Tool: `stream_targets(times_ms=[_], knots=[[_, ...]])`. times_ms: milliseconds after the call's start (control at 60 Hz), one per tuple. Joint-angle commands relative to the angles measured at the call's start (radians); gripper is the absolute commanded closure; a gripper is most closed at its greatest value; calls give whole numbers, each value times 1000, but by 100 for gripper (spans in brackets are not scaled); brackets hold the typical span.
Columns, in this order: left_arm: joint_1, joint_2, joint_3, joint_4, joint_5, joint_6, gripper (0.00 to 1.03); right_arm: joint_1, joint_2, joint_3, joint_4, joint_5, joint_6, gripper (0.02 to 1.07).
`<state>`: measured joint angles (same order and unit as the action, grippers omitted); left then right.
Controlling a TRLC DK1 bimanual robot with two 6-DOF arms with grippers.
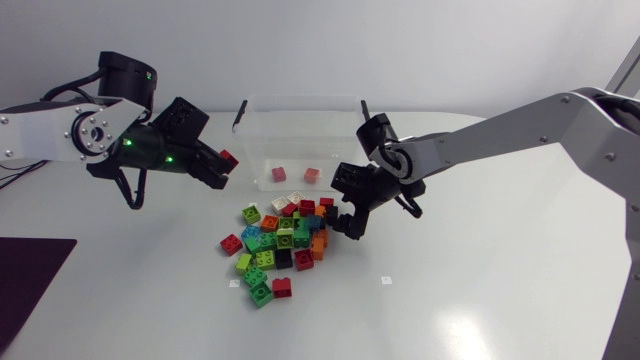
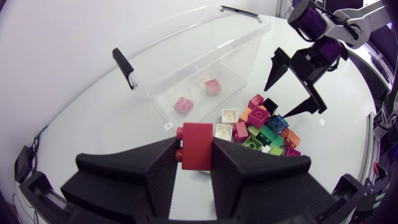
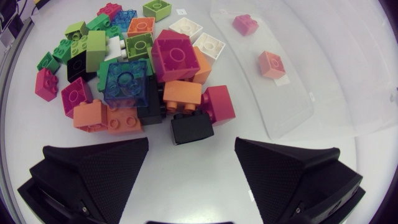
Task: Place the duplo bricks in the container
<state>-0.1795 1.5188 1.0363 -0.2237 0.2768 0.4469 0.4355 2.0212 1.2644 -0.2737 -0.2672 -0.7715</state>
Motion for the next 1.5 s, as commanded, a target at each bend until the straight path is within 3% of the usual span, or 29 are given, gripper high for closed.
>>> stream_targets(times_ms=[0,383,667,1133,1183,1233,1250,1300,1317,1333,1383,1483], knots=[[0,-6,48,35,16,-22,75,-1,33,23,-18,-20,-29,11],[-12,132,212,101,67,-73,75,3,86,59,-33,-66,-29,24],[-40,224,301,147,67,-94,75,-1,88,69,-58,-102,-25,81],[-80,396,479,161,62,-139,75,-14,-96,-17,-128,-106,-9,82],[-81,414,498,156,56,-143,72,-17,-119,-22,-131,-106,-5,82],[-86,434,522,136,44,-143,62,-21,-139,-20,-136,-106,0,82],[-87,445,533,127,27,-143,50,-23,-151,-17,-142,-106,1,82],[-87,451,544,113,18,-143,27,-27,-174,-14,-142,-106,11,82],[-87,452,544,110,15,-143,24,-27,-176,-14,-142,-106,11,82],[-87,454,550,98,1,-140,13,-30,-194,-11,-142,-106,18,82],[-83,448,548,76,-5,-136,6,-34,-219,3,-147,-106,31,82],[-69,414,530,43,-5,-125,5,-37,-254,32,-145,-106,58,82]])
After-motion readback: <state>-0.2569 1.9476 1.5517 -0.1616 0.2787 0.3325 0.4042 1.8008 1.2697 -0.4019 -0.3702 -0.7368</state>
